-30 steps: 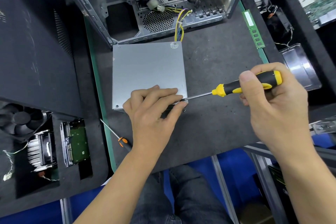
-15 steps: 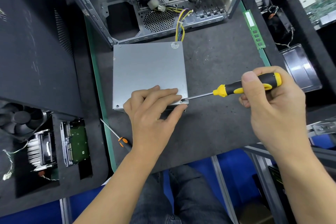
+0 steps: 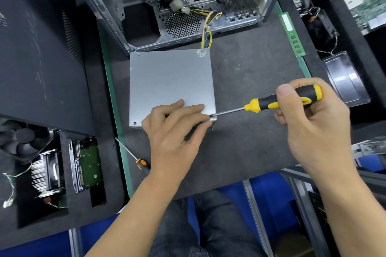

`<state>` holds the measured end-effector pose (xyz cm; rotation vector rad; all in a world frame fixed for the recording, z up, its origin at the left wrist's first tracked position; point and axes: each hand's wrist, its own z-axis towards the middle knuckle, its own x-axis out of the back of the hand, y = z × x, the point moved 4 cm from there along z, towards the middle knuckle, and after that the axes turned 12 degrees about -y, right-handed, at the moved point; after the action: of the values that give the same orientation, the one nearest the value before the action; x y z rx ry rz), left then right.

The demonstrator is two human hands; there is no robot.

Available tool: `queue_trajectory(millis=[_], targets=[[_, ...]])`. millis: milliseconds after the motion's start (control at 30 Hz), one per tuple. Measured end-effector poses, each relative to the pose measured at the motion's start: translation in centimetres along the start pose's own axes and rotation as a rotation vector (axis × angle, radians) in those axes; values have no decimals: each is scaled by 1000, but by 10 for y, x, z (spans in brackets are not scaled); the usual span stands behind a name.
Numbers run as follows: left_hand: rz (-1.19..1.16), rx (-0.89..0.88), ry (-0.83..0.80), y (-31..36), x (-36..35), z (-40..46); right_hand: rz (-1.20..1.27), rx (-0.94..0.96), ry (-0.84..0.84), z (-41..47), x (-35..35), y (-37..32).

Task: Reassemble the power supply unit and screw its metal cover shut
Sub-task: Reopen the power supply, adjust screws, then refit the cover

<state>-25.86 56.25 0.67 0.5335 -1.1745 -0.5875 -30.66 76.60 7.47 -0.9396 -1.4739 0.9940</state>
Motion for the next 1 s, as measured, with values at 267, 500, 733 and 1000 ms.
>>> queue_trajectory(millis=[267,500,733,1000], targets=[[162,-153,39,-4,-1,-4,-36,27,23,-1,1,-5],[227,-199,52,-6,-1,-5,-81,114,37,-2,3,-16],[227,-231,53,-5,-1,-6,-116,120,-10,-3,-3,-17],[209,-232,74,-6,-1,-7,-125,143,-22,-4,-3,-17]])
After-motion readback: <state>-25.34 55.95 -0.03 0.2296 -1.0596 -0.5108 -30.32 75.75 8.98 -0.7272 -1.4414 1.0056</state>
